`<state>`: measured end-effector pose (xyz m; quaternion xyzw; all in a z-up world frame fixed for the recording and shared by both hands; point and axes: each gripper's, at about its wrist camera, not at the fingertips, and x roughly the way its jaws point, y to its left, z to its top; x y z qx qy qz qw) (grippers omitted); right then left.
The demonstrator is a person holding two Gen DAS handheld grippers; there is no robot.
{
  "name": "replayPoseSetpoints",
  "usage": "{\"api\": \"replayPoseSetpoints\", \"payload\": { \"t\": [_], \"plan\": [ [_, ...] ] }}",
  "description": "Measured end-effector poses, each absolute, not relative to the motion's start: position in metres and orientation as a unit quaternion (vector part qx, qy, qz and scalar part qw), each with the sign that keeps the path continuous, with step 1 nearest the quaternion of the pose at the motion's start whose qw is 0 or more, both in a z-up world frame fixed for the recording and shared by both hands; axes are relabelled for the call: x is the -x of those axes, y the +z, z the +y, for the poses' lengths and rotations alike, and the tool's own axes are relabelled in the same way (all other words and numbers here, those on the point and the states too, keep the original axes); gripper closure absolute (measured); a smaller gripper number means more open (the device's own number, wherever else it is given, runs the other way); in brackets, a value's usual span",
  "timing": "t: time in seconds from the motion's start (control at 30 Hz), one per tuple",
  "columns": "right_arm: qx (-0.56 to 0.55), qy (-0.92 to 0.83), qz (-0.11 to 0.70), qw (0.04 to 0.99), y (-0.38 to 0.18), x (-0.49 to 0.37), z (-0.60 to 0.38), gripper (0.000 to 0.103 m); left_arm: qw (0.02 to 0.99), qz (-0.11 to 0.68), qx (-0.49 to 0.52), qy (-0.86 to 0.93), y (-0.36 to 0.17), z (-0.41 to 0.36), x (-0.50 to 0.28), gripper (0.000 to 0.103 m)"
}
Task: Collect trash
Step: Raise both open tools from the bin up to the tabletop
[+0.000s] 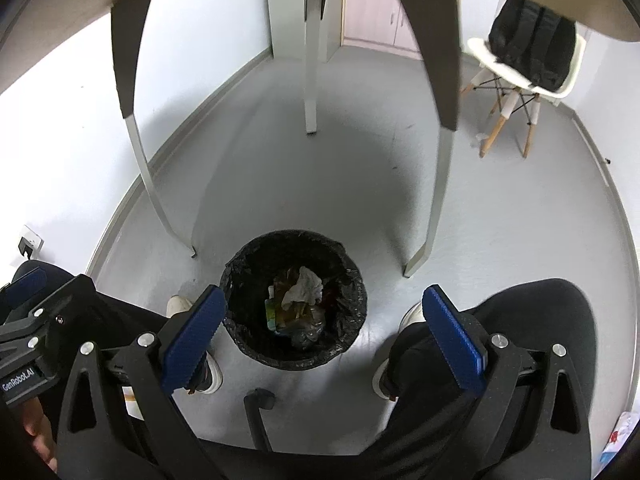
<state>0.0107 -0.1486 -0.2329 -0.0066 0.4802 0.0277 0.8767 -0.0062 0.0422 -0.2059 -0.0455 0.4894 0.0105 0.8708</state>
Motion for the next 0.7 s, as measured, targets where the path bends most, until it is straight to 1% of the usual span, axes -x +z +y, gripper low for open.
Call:
{"api": "replayPoseSetpoints", "payload": {
  "t": [0.27, 0.7],
  "plan": [
    [-0.002, 0.013, 0.452, 0.892, -0.190, 0.032, -0.163, 0.008, 0.881, 0.471, 0.040, -0.005, -0.184, 0.036, 0.038, 0.006],
    [-0.007, 0.033, 0.402, 0.915, -0.118, 0.084, -0.178, 0.008, 0.899, 0.436, 0.028, -0.021, -0.129, 0.024, 0.074, 0.006]
  ]
}}
